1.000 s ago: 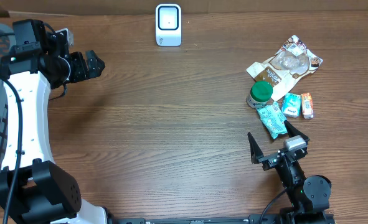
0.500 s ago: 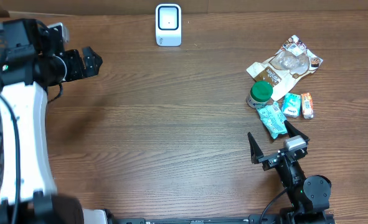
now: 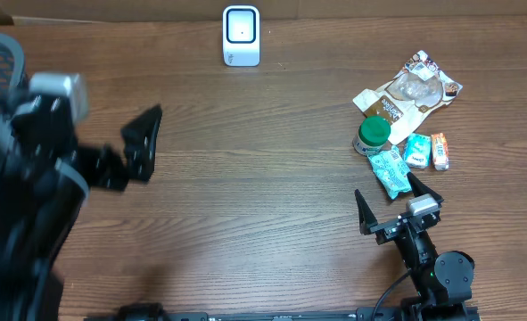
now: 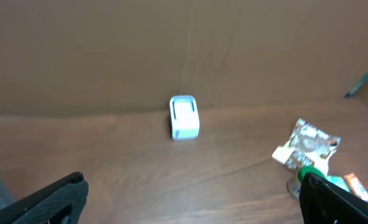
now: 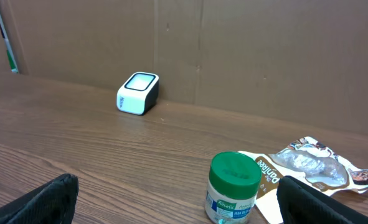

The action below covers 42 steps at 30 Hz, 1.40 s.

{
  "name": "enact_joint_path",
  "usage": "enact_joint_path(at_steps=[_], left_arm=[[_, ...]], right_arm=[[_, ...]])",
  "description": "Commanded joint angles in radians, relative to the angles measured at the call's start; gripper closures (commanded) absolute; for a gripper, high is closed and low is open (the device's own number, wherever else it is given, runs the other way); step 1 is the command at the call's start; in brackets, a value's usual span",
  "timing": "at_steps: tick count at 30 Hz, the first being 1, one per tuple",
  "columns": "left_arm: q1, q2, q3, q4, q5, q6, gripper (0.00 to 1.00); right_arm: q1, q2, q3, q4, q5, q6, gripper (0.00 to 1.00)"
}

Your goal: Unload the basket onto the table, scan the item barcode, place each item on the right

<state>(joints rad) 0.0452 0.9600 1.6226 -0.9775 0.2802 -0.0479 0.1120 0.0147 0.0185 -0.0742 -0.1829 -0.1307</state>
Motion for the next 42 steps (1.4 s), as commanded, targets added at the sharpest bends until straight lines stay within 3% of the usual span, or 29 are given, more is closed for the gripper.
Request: enact_joint_path(at_steps=[1, 9, 15, 20, 29, 33, 42], left_arm=[[-0.006, -0.067, 0.014, -0.014, 0.001, 0.023, 0.00], [-0.016, -0.226, -0.080, -0.037, -0.055, 0.045, 0.00], [-0.055, -0.396, -0.375, 0.002, -0.083, 0.056, 0.00], [-0.055, -0.520, -0.658, 0.198, -0.090, 0.060, 0.00], [-0.045, -0.733, -1.138, 0.709, -0.135, 0.119, 0.00], [-0.044, -0.833, -1.294, 0.813, -0.136, 0.214, 0.00], [-0.043, -0.957, -1.456, 0.877, -0.265, 0.228, 0.00]], right_arm=[[0.005, -0.012, -0.011, 0.006, 0.005, -0.002, 0.00], [0.005, -0.012, -0.011, 0.006, 0.005, -0.002, 0.00], [0.005, -0.012, -0.011, 0.006, 0.005, -0.002, 0.00], [0.005, -0.012, -0.011, 0.006, 0.005, -0.002, 0.00], [0.005, -0.012, -0.011, 0.006, 0.005, -0.002, 0.00], [0.005, -0.012, -0.011, 0.006, 0.005, -0.002, 0.00], [0.005, -0.012, -0.011, 0.006, 0.005, -0.002, 0.00]])
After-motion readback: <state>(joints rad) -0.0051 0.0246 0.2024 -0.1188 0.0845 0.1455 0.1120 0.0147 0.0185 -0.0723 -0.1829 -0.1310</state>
